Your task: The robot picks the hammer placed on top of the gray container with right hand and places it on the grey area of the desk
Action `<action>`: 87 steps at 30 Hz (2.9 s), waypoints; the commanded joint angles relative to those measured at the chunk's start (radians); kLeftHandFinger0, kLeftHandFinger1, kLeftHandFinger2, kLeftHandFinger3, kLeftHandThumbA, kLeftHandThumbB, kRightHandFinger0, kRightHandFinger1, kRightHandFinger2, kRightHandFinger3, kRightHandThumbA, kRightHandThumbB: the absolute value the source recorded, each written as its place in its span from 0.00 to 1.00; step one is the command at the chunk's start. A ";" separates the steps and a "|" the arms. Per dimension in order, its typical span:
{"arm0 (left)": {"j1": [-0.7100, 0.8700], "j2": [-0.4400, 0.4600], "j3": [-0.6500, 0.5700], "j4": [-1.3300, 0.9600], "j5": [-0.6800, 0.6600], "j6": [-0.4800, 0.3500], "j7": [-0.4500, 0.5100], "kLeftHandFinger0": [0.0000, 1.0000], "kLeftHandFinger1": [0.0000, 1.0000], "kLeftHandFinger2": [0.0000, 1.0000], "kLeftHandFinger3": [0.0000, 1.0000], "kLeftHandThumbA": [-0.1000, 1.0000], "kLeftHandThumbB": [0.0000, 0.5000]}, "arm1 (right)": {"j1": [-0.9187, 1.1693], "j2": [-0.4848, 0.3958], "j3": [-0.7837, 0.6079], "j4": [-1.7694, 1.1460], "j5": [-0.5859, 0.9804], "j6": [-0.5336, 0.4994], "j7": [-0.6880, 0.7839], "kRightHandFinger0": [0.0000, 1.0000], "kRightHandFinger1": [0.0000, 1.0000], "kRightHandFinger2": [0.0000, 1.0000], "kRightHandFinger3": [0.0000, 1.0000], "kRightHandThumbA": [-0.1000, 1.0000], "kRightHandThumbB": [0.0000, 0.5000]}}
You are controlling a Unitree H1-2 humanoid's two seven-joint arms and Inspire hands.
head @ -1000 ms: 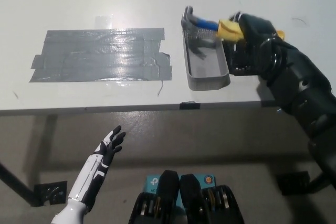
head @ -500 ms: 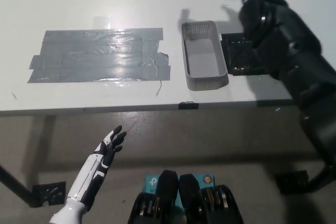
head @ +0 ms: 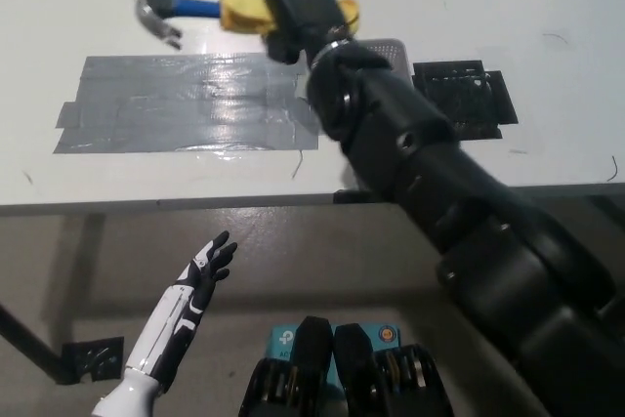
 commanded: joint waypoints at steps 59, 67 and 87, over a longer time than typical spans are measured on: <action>-0.070 0.021 -0.030 -0.049 0.004 0.018 -0.072 1.00 1.00 1.00 1.00 0.94 0.29 | 0.002 0.013 -0.123 -0.009 0.136 -0.047 0.239 1.00 1.00 1.00 1.00 0.96 1.00; -0.101 0.024 -0.024 -0.028 -0.012 0.013 -0.078 1.00 1.00 1.00 1.00 0.94 0.31 | -0.227 -0.038 -0.498 -0.120 0.479 0.003 0.479 1.00 1.00 1.00 1.00 0.78 1.00; -0.264 0.006 0.025 0.030 -0.011 0.010 -0.033 1.00 1.00 1.00 1.00 1.00 0.29 | -0.091 -0.430 -0.660 -1.326 0.663 0.401 0.715 1.00 1.00 1.00 1.00 1.00 0.89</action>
